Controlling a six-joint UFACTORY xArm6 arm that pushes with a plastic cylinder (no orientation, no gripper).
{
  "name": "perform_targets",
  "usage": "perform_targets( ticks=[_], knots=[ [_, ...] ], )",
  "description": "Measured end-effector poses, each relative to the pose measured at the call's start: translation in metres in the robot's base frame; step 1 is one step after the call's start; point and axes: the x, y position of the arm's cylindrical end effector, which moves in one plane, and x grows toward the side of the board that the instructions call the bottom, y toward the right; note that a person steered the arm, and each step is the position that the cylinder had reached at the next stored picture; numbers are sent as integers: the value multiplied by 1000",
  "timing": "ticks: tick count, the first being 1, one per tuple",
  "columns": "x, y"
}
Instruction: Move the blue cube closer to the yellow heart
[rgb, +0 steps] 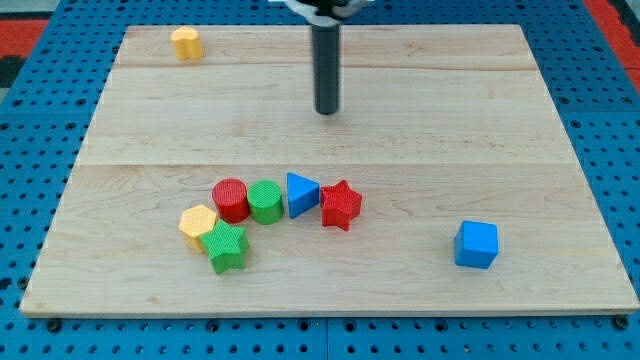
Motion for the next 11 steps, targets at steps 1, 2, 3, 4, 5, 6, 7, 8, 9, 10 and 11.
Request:
perform_targets(
  ticks=[1,2,3,4,5,6,7,8,9,10,11],
  knots=[
    [44,51],
    [77,173],
    [152,241],
    [223,215],
    [205,159],
    [160,113],
    [184,137],
    [206,115],
    [203,43],
    [160,41],
    [160,79]
  ],
)
